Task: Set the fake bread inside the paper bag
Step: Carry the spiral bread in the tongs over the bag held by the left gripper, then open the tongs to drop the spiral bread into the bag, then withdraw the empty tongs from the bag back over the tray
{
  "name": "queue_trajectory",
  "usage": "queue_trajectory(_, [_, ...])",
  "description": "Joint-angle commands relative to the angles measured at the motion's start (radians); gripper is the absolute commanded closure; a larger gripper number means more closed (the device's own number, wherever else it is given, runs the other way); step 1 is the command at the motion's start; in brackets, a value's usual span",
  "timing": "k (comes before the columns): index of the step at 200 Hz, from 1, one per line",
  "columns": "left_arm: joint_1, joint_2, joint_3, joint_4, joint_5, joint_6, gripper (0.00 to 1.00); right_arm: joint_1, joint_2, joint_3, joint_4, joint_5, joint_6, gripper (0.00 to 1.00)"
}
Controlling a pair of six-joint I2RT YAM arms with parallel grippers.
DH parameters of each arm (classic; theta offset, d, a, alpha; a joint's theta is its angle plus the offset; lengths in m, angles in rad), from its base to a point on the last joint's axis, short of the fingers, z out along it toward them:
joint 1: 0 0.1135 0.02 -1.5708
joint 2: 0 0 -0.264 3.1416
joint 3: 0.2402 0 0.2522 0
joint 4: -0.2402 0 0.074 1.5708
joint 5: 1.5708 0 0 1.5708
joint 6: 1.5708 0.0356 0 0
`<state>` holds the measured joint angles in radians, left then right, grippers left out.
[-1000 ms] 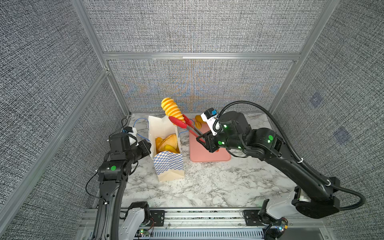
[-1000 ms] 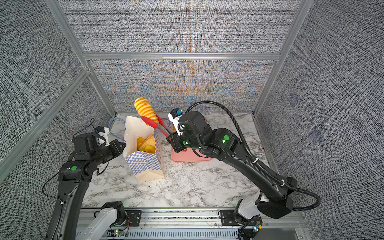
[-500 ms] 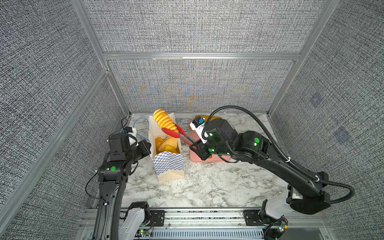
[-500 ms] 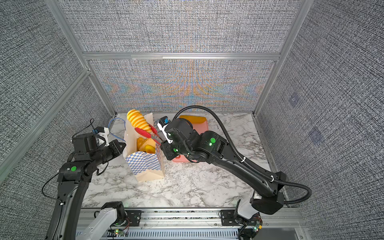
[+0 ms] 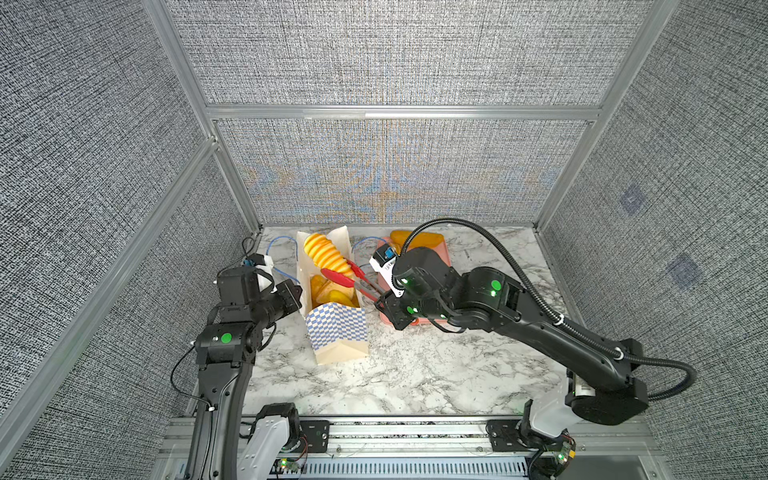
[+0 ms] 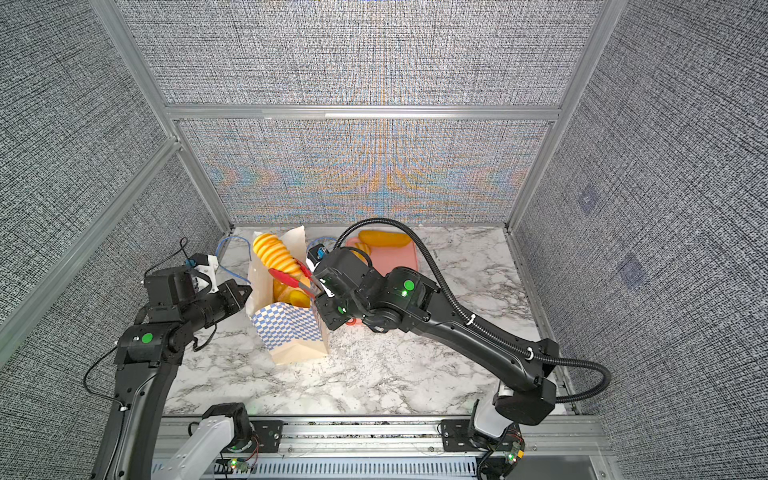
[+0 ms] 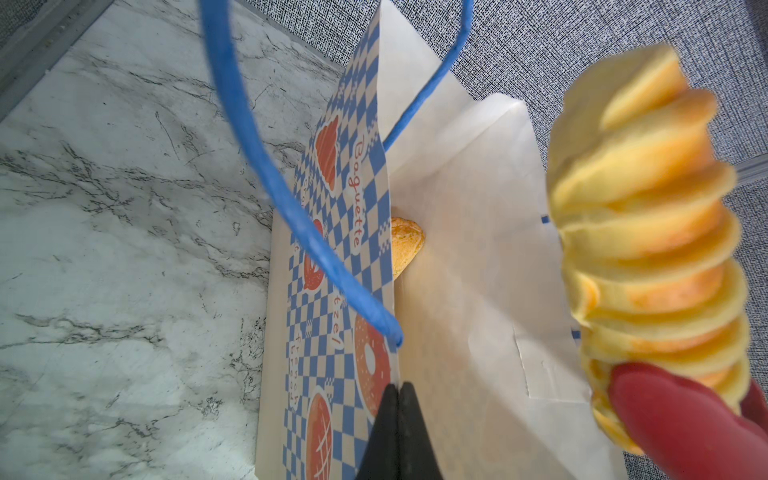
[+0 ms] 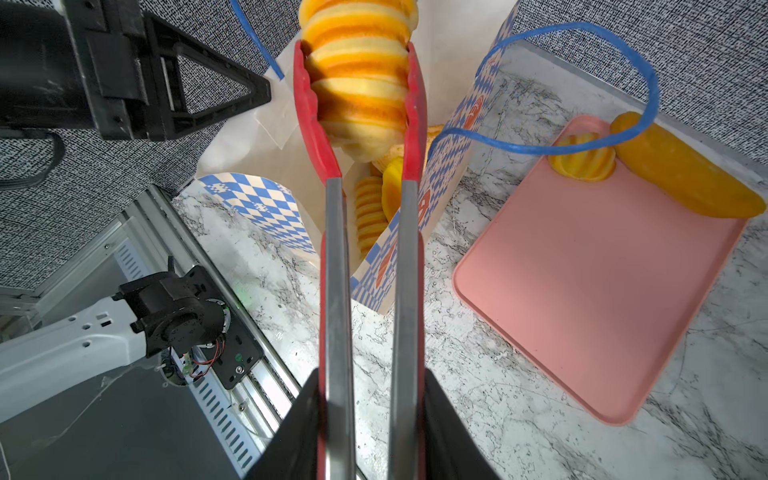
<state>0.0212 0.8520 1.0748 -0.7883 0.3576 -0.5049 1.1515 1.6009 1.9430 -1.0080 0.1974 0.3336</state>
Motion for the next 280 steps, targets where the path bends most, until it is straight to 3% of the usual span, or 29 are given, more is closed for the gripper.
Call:
queue_trajectory(1, [0.0, -0.003, -0.004, 0.006, -0.003, 0.005, 0.99, 0.003, 0.004, 0.016, 0.002, 0.02, -0.008, 0.62])
queue_trajectory(117, [0.0, -0.005, -0.001, 0.006, -0.005, 0.006, 0.99, 0.011, 0.009, 0.027, 0.004, 0.025, -0.016, 0.49])
queue_trajectory(190, [0.0, -0.002, 0.002, 0.005, -0.005, 0.008, 0.99, 0.012, 0.019, 0.054, 0.009, 0.028, -0.025, 0.48])
queue_trajectory(280, [0.001, -0.007, -0.002, 0.004, -0.006, 0.008, 0.99, -0.007, -0.045, 0.053, 0.055, 0.163, -0.077, 0.49])
